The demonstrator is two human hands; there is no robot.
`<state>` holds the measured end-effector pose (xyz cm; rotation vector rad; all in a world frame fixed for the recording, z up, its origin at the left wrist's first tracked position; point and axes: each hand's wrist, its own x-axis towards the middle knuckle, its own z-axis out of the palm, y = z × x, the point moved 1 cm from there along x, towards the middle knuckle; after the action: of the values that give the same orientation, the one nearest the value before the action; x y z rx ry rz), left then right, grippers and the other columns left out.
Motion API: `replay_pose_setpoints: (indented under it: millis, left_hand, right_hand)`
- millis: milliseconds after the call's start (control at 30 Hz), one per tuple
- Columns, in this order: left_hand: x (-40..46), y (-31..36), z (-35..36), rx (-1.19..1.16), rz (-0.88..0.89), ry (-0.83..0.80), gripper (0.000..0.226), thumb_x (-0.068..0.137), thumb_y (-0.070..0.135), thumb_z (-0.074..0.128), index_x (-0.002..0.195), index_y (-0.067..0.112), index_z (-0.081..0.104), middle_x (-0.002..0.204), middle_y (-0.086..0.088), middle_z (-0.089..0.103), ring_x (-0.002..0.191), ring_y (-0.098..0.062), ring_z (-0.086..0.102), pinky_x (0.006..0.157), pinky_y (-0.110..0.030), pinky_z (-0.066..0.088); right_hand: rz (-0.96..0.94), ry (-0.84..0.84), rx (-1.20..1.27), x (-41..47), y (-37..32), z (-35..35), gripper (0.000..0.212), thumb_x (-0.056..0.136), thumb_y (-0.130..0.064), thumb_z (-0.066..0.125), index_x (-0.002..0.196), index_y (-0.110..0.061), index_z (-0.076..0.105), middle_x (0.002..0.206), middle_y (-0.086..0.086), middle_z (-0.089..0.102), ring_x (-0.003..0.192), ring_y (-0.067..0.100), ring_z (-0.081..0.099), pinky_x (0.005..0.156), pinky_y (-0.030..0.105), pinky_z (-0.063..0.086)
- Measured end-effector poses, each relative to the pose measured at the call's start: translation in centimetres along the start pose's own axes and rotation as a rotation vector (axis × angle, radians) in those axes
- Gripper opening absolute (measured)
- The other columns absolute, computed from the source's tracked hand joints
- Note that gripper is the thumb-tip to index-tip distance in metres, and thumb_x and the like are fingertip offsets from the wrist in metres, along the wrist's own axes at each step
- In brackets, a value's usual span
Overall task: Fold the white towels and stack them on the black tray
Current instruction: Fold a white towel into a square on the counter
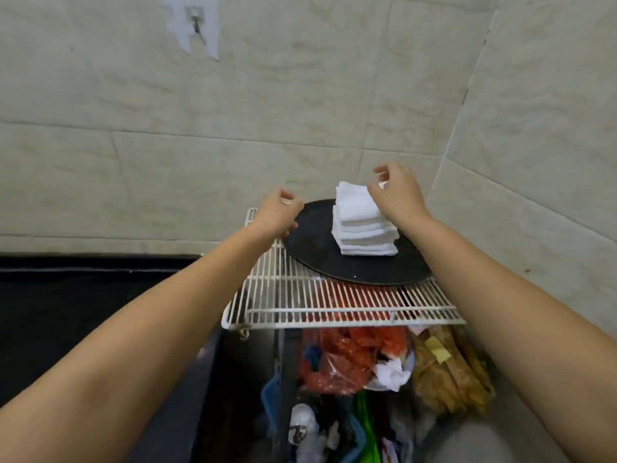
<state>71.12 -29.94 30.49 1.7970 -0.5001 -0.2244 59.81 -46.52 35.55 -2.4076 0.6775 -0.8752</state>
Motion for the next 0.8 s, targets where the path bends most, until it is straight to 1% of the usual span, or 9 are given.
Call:
replay_pose_setpoints:
  millis: [67, 133, 200, 300, 400, 500, 633, 733, 800]
  left_hand:
    - [-4.1, -1.2, -2.6, 0.003, 0.034, 0.088, 0.012, 0.096, 0.020, 0.048, 0.103, 0.012, 0.043, 0.074, -0.003, 0.051, 0.055, -0.013, 0.049, 0.047, -0.025, 0.035]
    - [-8.6, -2.8, -5.3, 0.052, 0.044, 0.147, 0.014, 0.096, 0.022, 0.047, 0.106, 0.013, 0.045, 0.073, -0.003, 0.052, 0.056, -0.013, 0.050, 0.050, -0.026, 0.038]
    - [-13.2, -4.9, -8.2, 0.119, 0.024, 0.200, 0.016, 0.095, 0.023, 0.049, 0.108, 0.015, 0.047, 0.073, -0.001, 0.055, 0.060, -0.012, 0.052, 0.053, -0.028, 0.040]
    - [-20.0, -8.4, -13.9, 0.218, -0.031, 0.317, 0.018, 0.094, 0.020, 0.050, 0.111, 0.015, 0.051, 0.073, 0.002, 0.055, 0.062, -0.012, 0.055, 0.054, -0.025, 0.042]
    - [-27.5, -12.3, -20.1, 0.264, -0.139, 0.441, 0.020, 0.093, 0.020, 0.049, 0.112, 0.015, 0.051, 0.075, 0.002, 0.056, 0.066, -0.016, 0.057, 0.057, -0.027, 0.043]
    - [-35.6, -16.0, -26.3, 0.290, -0.277, 0.568, 0.021, 0.092, 0.019, 0.049, 0.112, 0.015, 0.052, 0.073, 0.003, 0.056, 0.072, -0.020, 0.059, 0.063, -0.031, 0.046]
    - [-46.5, -20.2, -34.5, 0.321, -0.450, 0.754, 0.021, 0.089, 0.013, 0.051, 0.110, 0.011, 0.055, 0.072, 0.001, 0.055, 0.078, -0.025, 0.059, 0.081, -0.039, 0.053]
    - [-54.5, -22.9, -40.8, 0.383, -0.566, 0.825, 0.022, 0.089, 0.011, 0.052, 0.110, 0.010, 0.056, 0.080, -0.008, 0.061, 0.084, -0.029, 0.061, 0.080, -0.034, 0.047]
    - [-59.7, -24.3, -44.9, 0.452, -0.642, 0.830, 0.023, 0.090, 0.012, 0.051, 0.113, 0.009, 0.056, 0.092, -0.013, 0.064, 0.092, -0.028, 0.060, 0.080, -0.031, 0.043]
  right_hand:
    - [-0.147, -0.093, -0.037, -3.1, -2.8, 1.9, 0.028, 0.091, -0.026, 0.052, 0.114, -0.014, 0.059, 0.118, 0.011, 0.058, 0.108, 0.029, 0.056, 0.093, 0.041, 0.046]
    - [-0.277, -0.226, -0.084, -7.0, -5.7, 4.4, 0.025, 0.091, -0.029, 0.051, 0.108, -0.015, 0.064, 0.113, 0.012, 0.062, 0.106, 0.031, 0.057, 0.091, 0.047, 0.047]
    - [-0.378, -0.334, -0.095, -11.3, -8.3, 7.2, 0.024, 0.091, -0.030, 0.051, 0.105, -0.017, 0.064, 0.111, 0.010, 0.062, 0.107, 0.030, 0.057, 0.091, 0.047, 0.047]
    - [-0.521, -0.459, -0.073, -18.2, -12.6, 11.5, 0.025, 0.090, -0.031, 0.050, 0.107, -0.018, 0.063, 0.112, 0.009, 0.061, 0.110, 0.030, 0.056, 0.093, 0.046, 0.045]
    - [-0.637, -0.618, -0.078, -26.2, -17.3, 15.1, 0.027, 0.094, -0.032, 0.047, 0.115, -0.021, 0.059, 0.114, 0.005, 0.058, 0.110, 0.026, 0.053, 0.094, 0.044, 0.042]
    - [-0.776, -0.757, -0.063, -34.7, -22.1, 18.5, 0.027, 0.095, -0.033, 0.045, 0.118, -0.023, 0.057, 0.116, 0.002, 0.057, 0.111, 0.025, 0.052, 0.092, 0.042, 0.039]
    - [-0.971, -0.897, -0.023, -46.3, -29.8, 22.9, 0.028, 0.096, -0.030, 0.043, 0.121, -0.022, 0.054, 0.120, 0.004, 0.055, 0.114, 0.026, 0.050, 0.091, 0.040, 0.038]
    - [-1.085, -0.932, 0.061, -54.9, -35.8, 25.7, 0.032, 0.095, -0.028, 0.045, 0.126, -0.022, 0.051, 0.123, 0.003, 0.055, 0.118, 0.024, 0.049, 0.092, 0.039, 0.038]
    - [-1.129, -0.969, 0.105, -60.4, -39.8, 27.7, 0.034, 0.094, -0.026, 0.047, 0.128, -0.021, 0.051, 0.123, 0.004, 0.056, 0.120, 0.025, 0.050, 0.093, 0.039, 0.039]
